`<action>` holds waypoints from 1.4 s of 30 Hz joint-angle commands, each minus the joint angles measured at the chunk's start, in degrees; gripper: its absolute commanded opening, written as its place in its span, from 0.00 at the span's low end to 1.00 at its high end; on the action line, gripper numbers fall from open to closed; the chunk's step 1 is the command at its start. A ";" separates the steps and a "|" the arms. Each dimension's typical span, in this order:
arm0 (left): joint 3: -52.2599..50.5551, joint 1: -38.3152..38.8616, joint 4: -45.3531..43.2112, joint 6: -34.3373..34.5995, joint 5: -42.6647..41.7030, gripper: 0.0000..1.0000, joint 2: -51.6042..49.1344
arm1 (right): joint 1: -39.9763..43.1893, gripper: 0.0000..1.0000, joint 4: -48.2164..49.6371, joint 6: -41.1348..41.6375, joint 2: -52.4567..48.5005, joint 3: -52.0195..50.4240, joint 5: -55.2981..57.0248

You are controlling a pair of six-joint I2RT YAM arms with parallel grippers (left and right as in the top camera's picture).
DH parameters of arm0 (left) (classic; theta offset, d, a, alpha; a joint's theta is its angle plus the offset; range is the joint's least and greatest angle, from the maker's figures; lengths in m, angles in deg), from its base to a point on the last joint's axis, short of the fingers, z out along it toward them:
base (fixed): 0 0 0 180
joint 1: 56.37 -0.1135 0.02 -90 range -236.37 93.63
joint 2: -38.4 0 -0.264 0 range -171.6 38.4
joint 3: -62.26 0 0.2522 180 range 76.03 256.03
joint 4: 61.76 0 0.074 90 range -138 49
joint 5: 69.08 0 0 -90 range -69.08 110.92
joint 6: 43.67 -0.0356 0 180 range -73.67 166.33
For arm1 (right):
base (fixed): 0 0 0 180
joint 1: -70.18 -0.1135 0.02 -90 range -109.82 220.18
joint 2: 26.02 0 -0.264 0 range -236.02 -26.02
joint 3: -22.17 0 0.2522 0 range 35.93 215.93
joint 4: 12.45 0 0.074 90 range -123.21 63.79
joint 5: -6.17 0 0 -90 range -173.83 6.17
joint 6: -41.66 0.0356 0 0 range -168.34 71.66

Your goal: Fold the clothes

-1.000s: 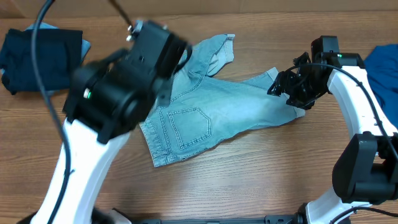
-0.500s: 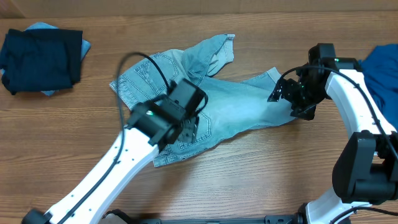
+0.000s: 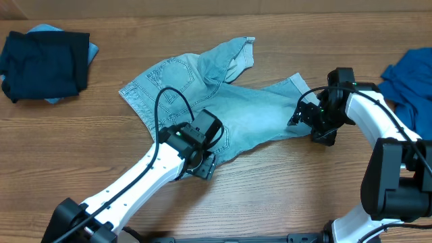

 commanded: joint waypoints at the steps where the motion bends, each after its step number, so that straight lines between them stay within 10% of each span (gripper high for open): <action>1: -4.39 0.35 -3.67 -2.36 0.31 0.76 -1.05 | 0.15 0.91 1.36 0.72 0.98 -0.17 -0.44; 18: -11.85 -0.28 -13.29 -5.79 7.06 0.67 -2.19 | 0.15 0.90 4.61 -0.35 0.98 -0.17 -4.55; 28: -11.72 -1.27 -15.23 -4.90 8.20 0.04 -7.93 | 0.15 0.90 4.63 -0.85 0.98 -0.17 -4.55; 42: 5.57 -4.22 4.68 -0.59 16.74 0.04 -0.57 | 0.15 0.91 0.83 -3.39 0.98 -0.17 -6.40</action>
